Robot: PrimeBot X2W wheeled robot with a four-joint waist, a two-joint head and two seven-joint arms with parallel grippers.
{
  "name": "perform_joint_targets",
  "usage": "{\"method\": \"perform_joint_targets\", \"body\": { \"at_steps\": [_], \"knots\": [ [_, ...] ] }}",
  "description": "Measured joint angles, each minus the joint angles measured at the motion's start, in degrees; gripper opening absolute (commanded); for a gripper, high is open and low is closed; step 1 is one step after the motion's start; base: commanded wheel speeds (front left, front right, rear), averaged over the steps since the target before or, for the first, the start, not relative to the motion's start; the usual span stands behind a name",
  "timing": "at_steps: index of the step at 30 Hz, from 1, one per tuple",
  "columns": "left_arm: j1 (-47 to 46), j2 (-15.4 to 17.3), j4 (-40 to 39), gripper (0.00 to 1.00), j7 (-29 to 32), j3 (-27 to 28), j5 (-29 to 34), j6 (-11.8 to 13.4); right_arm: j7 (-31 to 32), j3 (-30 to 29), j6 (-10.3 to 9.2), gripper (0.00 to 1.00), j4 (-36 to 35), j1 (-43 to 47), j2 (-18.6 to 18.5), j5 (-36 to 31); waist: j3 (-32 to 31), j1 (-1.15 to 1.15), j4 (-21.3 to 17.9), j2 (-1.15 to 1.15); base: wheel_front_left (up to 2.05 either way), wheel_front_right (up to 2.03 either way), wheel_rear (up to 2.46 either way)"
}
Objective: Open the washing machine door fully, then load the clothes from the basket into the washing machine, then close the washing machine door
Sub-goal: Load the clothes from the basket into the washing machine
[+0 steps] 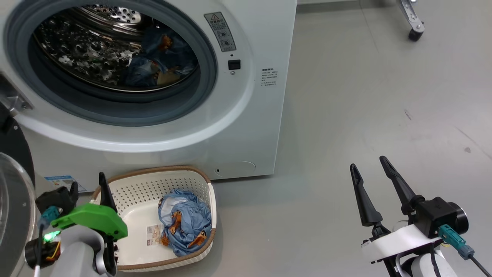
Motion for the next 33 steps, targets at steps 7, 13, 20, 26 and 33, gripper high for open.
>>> {"method": "perform_joint_targets", "body": {
  "at_steps": [7, 13, 20, 26, 33],
  "knots": [
    [8.0, -0.1, -7.3, 1.0, 0.0, 1.1, 2.6, 1.3, 0.0, 1.2, 0.0, 1.0, 0.5, 1.5, -0.5, 0.0, -3.4, 0.0, 1.5, 0.0, 0.0, 0.0, 0.0],
    [16.3, -0.2, -13.4, 1.0, 0.0, 2.5, 3.1, 1.5, 0.0, 1.4, 0.0, 1.0, 0.2, 3.1, -1.2, 0.2, -5.9, 0.0, 1.8, 0.0, 0.0, 0.0, 0.0],
    [21.7, -0.9, -23.7, 1.0, 0.0, 4.4, 3.4, 0.9, 0.0, 0.8, 0.0, 1.0, -0.4, 4.6, -1.8, 0.3, -6.5, 0.0, 1.7, 0.0, 0.0, 0.0, 0.0],
    [26.6, -1.0, -29.1, 1.0, 0.0, 4.9, 3.7, 0.4, 0.0, -0.7, 0.0, 1.0, -0.5, 6.0, -1.9, 0.5, -6.5, 0.0, 1.5, 0.0, 0.0, 0.0, 0.0],
    [30.1, -1.1, -33.7, 1.0, 0.0, 4.8, 4.9, -0.1, 0.0, -1.6, 0.0, 1.0, -0.9, 6.0, -1.9, 0.5, -6.2, 0.0, 1.4, 0.0, 0.0, 0.0, 0.0]
  ]
}}
